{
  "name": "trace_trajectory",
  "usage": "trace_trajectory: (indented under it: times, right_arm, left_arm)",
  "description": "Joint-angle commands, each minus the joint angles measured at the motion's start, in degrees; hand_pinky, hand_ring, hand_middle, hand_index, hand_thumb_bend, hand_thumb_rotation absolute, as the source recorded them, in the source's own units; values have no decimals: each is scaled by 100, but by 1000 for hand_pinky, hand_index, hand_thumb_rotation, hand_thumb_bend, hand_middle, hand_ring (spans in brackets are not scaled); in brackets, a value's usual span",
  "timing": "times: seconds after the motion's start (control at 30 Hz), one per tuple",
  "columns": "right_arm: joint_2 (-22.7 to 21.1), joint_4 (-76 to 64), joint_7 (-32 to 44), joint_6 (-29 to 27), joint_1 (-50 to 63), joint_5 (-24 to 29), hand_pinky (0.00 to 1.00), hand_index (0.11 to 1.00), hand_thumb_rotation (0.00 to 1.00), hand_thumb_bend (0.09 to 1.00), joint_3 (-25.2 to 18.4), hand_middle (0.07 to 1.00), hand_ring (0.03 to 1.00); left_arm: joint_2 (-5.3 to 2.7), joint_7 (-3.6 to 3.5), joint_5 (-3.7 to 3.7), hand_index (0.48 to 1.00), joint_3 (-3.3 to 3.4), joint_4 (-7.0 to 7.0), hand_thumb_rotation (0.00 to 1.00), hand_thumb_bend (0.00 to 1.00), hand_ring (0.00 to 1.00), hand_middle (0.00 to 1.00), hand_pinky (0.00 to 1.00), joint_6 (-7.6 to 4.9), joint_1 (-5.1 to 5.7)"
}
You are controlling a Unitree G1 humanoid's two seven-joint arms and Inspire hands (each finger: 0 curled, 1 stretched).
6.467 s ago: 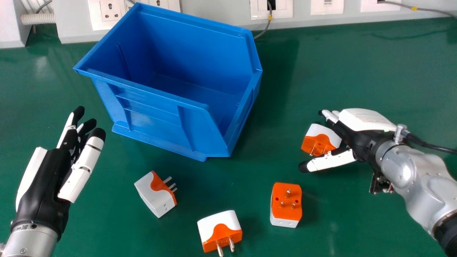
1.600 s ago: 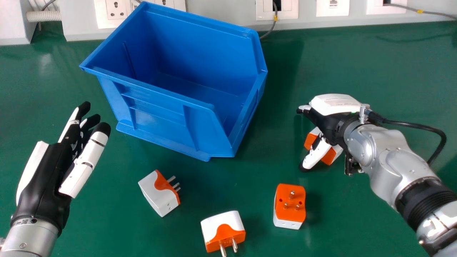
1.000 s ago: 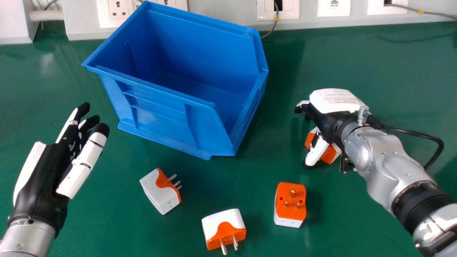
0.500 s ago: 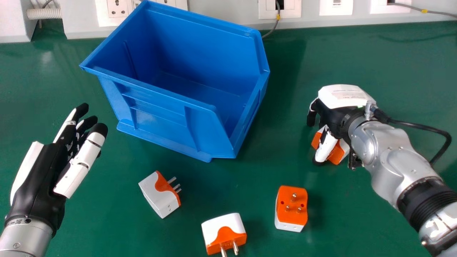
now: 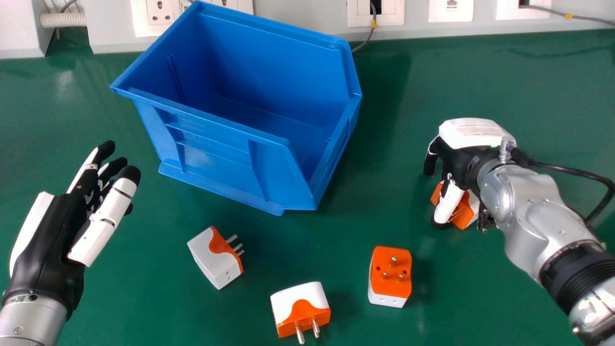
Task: Pick all objects and put in blue box
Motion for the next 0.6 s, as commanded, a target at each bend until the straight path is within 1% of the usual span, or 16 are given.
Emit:
trace_trajectory:
  times: [0.0,0.07,0.1,0.17,0.2,0.23,0.27,0.37,0.5,0.57]
  right_arm:
    - [-189,-15,-253,-47,65,-49,337,628,0,522,-102,511,416]
    - [-200,1,-434,-96,103,-52,337,628,0,522,-131,511,416]
    - [-207,-1,-530,-118,125,-54,353,599,0,521,-146,506,423]
    - [-220,-2,-676,-158,155,-66,353,599,0,521,-150,506,423]
    - [-231,-23,-748,-174,177,-70,373,573,0,520,-152,509,429]
    - [-246,-47,-836,-201,203,-72,373,573,0,520,-157,509,429]
    - [-260,-69,-921,-234,230,-67,394,551,0,519,-167,512,433]
    - [-291,-112,-1150,-333,305,-45,386,538,0,515,-211,515,436]
    - [-301,-118,-1328,-419,343,-36,373,526,0,507,-258,522,435]
    - [-291,-111,-1395,-438,347,2,373,526,0,507,-315,522,435]
  left_arm:
    - [90,-22,-64,960,77,-165,771,442,913,939,825,1,-33]
    - [90,-19,-68,960,78,-189,771,442,913,939,825,35,-35]
    - [88,-18,-72,959,77,-199,769,443,912,939,824,49,-37]
    - [84,-19,-82,959,78,-209,769,443,912,939,824,65,-40]
    - [86,-20,-85,958,79,-208,767,443,911,938,823,67,-42]
    - [87,-20,-86,958,80,-211,767,443,911,938,823,71,-42]
    - [87,-18,-86,957,78,-218,763,443,911,937,821,80,-43]
    - [97,-10,-90,956,72,-222,760,442,910,936,819,94,-45]
    - [107,-11,-109,955,85,-211,754,442,908,935,816,86,-41]
    - [111,-4,-102,955,77,-221,754,442,908,935,816,94,-42]
